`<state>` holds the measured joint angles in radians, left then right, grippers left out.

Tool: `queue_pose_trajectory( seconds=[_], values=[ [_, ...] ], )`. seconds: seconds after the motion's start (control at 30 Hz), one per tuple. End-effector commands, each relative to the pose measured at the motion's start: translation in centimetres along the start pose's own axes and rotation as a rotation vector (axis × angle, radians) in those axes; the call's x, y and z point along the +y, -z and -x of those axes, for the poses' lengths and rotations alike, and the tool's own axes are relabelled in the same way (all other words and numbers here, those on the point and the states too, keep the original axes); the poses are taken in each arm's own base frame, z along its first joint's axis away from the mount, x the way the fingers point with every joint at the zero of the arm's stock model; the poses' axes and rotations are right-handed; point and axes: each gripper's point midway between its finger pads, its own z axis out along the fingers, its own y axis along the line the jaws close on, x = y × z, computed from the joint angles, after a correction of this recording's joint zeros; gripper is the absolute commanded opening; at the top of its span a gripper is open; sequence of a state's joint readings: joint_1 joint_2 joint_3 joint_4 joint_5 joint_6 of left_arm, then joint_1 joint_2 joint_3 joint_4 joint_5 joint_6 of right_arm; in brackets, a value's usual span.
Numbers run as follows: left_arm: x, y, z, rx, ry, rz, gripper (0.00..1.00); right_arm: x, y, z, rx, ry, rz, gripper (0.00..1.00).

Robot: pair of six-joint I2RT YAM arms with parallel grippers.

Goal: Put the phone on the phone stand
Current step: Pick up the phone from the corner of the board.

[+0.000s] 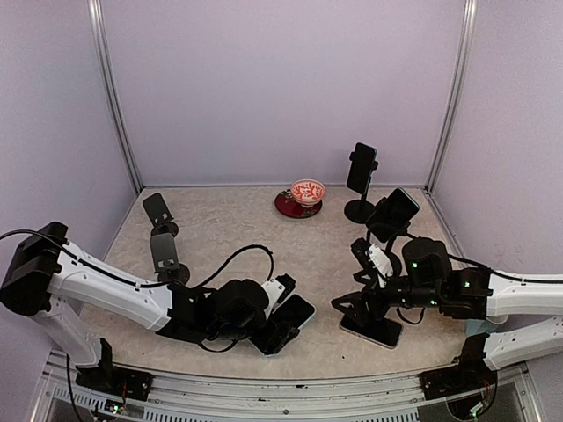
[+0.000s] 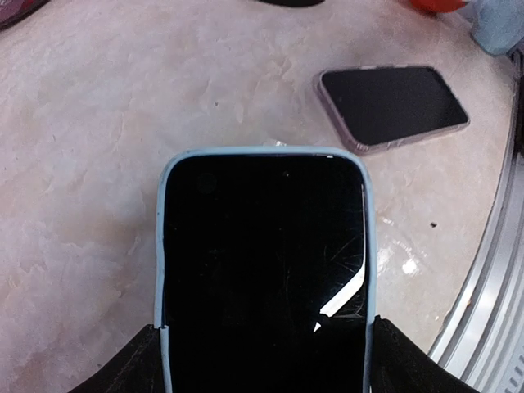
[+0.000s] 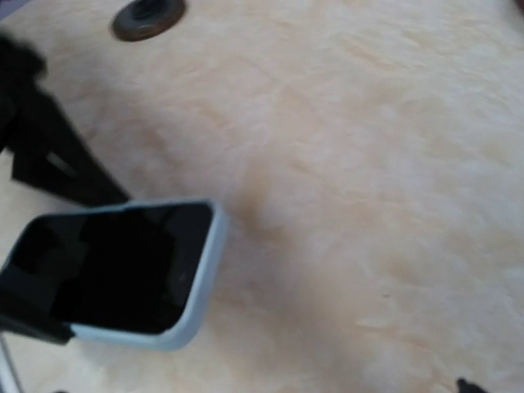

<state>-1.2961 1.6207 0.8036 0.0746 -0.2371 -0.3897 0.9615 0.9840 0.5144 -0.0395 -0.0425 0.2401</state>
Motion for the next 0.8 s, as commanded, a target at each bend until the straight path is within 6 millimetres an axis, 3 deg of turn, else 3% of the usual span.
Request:
queue_pose_trajectory(
  seconds=[0.0, 0.13, 0.33, 0.57, 0.77],
  values=[
    [-1.3, 2.0, 4.1, -0.182, 0.043, -0.081, 0.53, 1.6, -0.2, 0.1, -0.032, 0.030, 0.107, 1.00],
    [-1.3, 3.0, 4.8, -0.220, 0.056, -0.090, 0.54, 2.5, 0.0, 0.6, -0.051, 0.037, 0.156, 1.00],
    [1.7, 3.7, 5.1, -0.256, 0.102, 0.110, 0.54, 4.4, 0.4, 2.0, -0.102, 0.015, 0.267, 1.00],
    [2.0, 5.7, 6.6, -0.351, 0.120, 0.115, 0.53, 6.5, -0.2, 2.5, -0.107, -0.016, 0.373, 1.00],
    [1.8, 7.1, 7.1, -0.411, 0.094, 0.159, 0.53, 8.2, 0.5, 4.7, -0.186, -0.061, 0.481, 1.00]
  ],
)
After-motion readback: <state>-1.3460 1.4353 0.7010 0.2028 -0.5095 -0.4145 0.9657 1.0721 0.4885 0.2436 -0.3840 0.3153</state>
